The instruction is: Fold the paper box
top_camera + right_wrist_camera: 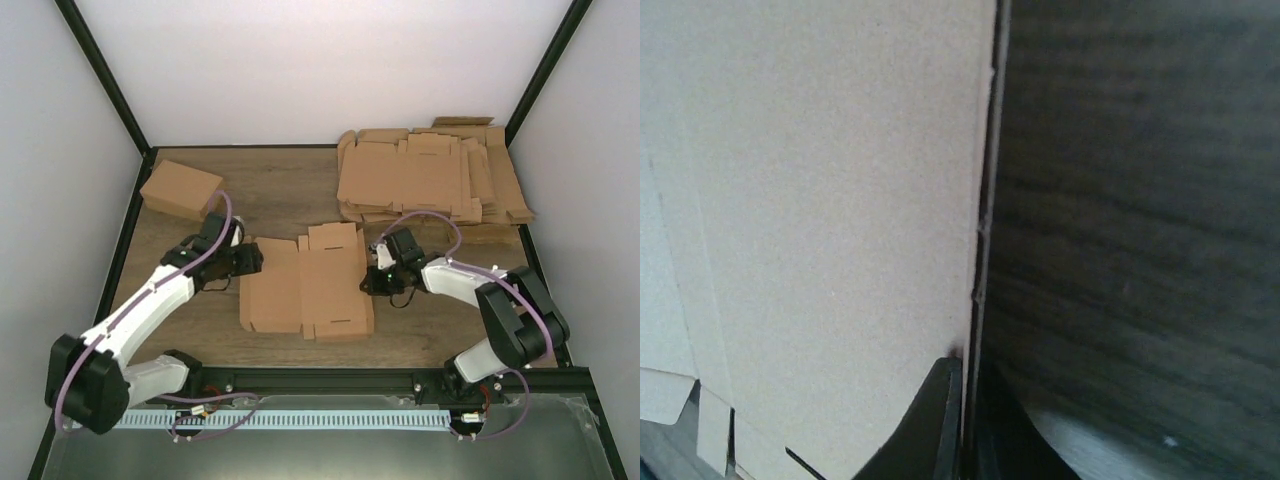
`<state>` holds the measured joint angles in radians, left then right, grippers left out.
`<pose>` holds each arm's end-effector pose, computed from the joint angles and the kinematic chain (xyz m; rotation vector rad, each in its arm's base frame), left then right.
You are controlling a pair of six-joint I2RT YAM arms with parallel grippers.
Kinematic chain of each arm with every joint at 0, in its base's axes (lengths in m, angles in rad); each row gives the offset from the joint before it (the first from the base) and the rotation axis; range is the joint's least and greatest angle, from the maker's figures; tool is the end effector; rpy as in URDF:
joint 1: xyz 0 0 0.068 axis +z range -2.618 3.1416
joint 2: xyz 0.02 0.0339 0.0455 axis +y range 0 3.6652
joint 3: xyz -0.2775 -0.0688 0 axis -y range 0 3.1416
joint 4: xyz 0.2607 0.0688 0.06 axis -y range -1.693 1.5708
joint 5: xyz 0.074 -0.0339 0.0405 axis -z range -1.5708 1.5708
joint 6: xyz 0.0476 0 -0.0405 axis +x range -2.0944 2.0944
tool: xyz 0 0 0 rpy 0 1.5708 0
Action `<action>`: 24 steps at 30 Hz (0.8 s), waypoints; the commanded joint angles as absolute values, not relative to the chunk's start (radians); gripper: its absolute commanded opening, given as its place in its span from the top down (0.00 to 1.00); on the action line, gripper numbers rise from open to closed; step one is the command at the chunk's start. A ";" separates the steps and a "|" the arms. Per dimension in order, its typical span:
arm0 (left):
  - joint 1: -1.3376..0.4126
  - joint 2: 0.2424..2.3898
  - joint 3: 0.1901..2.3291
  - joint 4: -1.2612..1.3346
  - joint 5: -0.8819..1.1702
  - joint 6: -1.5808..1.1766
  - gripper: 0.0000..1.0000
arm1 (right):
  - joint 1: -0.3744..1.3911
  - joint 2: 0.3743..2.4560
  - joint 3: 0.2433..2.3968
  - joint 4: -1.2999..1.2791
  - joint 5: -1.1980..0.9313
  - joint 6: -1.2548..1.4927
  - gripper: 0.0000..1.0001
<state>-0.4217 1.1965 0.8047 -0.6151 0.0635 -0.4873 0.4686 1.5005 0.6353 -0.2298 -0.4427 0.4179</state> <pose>0.2244 -0.1040 0.2250 -0.0621 2.6317 -0.4099 0.2306 0.1396 0.1268 -0.2219 2.7719 0.8532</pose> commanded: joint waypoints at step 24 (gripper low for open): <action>-0.198 1.157 1.185 -0.672 0.066 -0.325 0.00 | 0.698 1.596 1.366 -0.826 -0.121 0.038 0.99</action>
